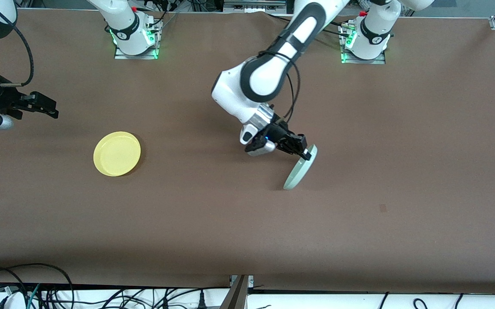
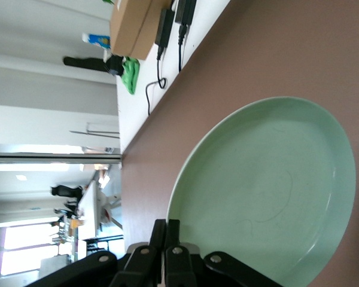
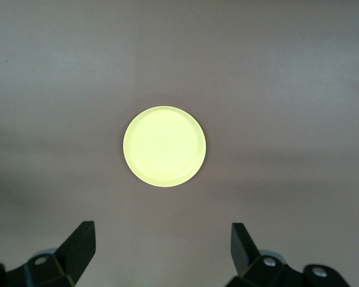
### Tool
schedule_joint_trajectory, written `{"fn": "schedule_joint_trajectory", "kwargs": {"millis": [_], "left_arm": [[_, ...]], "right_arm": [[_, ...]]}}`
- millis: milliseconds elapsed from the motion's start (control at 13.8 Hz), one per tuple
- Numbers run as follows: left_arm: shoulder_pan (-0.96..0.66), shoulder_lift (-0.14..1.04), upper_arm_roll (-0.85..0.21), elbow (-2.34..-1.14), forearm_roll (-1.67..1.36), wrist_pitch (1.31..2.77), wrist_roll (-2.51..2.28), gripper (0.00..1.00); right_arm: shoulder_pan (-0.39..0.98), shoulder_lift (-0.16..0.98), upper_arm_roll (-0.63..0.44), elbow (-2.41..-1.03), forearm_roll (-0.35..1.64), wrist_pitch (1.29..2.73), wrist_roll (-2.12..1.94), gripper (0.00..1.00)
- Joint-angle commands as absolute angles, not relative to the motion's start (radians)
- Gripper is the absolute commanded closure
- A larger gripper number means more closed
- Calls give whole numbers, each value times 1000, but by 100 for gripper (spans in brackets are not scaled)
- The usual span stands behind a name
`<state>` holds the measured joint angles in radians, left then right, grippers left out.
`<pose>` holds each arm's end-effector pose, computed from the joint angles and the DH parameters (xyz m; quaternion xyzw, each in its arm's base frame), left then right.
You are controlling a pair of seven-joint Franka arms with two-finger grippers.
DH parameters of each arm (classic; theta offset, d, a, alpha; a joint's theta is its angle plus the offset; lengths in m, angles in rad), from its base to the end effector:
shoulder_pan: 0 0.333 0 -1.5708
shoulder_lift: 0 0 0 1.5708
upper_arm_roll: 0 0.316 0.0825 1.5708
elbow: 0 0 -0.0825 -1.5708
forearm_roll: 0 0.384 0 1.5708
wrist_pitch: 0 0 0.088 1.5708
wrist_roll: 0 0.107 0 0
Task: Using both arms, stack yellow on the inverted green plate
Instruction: 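Lift the green plate with the left gripper and flip it over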
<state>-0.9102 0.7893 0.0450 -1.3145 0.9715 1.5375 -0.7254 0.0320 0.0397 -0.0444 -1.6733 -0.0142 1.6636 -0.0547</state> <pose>0.5156 -0.4770 0.2800 -0.8309 0.1754 -0.1620 0.5027 0.5693 -0.0080 0.5615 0.9994 0.0220 -0.0249 0.0071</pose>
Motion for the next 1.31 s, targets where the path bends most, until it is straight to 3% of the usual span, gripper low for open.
{"fn": "schedule_joint_trajectory", "kwargs": {"millis": [0,363,1234], "left_arm": [[-983,859,71,-1267,1061,1485,-753,100],[-1094,953,153,-1253,1155,1442,-776,100],[-1177,1023,153,-1255,1154,1410,-879,100]], "right_arm": [[34,44,-43,-1652,-14,1647,-49,0],[34,44,-46,-1654,-14,1647,-49,0],[34,44,-41,-1654,-11,1647,-48,0]]}}
